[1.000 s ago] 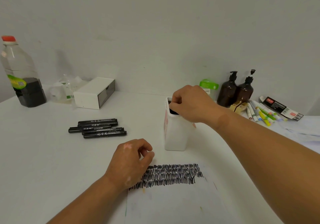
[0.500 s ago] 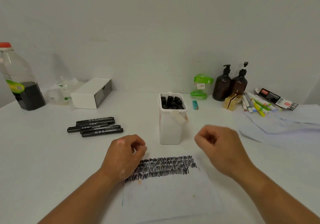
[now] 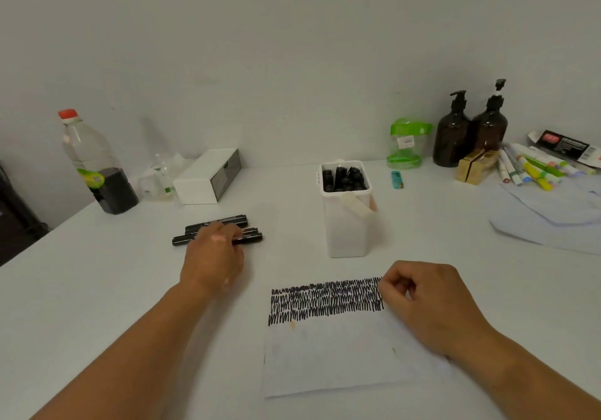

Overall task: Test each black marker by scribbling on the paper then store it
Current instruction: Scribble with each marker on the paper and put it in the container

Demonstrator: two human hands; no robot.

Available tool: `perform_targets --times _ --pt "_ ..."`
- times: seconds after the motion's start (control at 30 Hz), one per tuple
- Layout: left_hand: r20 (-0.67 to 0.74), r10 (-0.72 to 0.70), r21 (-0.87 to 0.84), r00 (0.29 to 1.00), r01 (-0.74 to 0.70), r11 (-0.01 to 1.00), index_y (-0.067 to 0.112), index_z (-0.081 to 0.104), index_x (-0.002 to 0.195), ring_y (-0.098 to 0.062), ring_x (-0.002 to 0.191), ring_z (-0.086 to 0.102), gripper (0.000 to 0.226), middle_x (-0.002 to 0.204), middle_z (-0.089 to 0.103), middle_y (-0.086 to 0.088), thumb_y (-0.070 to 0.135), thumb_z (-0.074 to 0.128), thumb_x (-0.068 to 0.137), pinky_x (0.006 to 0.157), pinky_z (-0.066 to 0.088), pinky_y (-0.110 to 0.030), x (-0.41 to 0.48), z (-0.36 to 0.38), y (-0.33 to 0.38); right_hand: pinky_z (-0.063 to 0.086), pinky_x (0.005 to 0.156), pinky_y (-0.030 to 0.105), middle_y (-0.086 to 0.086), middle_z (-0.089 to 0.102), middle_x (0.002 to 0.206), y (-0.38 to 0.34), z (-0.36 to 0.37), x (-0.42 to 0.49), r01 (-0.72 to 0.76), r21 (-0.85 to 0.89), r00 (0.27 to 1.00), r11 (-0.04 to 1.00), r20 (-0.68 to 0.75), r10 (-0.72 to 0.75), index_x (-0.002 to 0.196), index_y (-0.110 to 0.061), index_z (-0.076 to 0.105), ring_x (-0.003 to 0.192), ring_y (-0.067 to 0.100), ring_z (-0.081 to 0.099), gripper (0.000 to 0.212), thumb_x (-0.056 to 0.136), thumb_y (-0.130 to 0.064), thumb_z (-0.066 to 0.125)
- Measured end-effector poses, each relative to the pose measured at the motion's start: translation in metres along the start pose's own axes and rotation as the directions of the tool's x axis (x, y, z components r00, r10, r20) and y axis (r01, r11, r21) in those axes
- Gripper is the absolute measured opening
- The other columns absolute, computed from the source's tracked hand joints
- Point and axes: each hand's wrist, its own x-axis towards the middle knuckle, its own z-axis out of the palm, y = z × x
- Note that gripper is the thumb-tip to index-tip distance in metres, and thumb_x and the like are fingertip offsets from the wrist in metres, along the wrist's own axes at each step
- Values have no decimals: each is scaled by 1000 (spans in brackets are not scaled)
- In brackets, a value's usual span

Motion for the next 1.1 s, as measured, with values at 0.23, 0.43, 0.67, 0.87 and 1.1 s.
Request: perform_targets --times 0.23,0.43,0.67,0.87,1.1 --pt "91 -32 241 995 9 971 18 65 113 -28 103 55 27 111 63 -3 20 57 87 85 46 -39 8 -4 -30 42 61 11 -21 65 66 -1 -4 0 -8 36 1000 999 1 8 61 -30 66 62 2 58 20 78 -25 74" --pt "94 11 162 996 -26 986 22 66 100 -27 98 58 12 101 65 1 23 61 89 85 47 -41 -2 -4 -21 42 60 10 -21 66 65 2 -6 0 -41 38 999 998 8 41 61 -30 66 61 2 58 17 77 -28 72" --pt "66 131 -68 989 -126 990 19 65 95 -25 87 60 6 90 66 3 15 63 91 78 50 -41 -24 -16 10 42 62 9 -25 65 66 -1 -9 -1 -29 40 1000 999 -8 29 61 -34 65 62 2 59 17 76 -29 71" --pt "52 310 -269 949 -285 920 25 62 101 -13 81 57 9 91 60 10 22 64 93 75 51 -33 -46 -29 74 43 65 10 -27 67 73 -4 -10 0 -26 118 1000 993 -5 27 78 -39 68 66 10 60 5 79 -36 72" --pt "65 481 -375 874 -426 824 25 59 105 -11 85 54 10 98 56 11 22 60 95 78 48 -29 -62 -29 126 44 59 12 -13 70 72 -5 -11 1 -80 309 997 948 13 80 96 -46 67 60 8 57 20 80 -43 78"
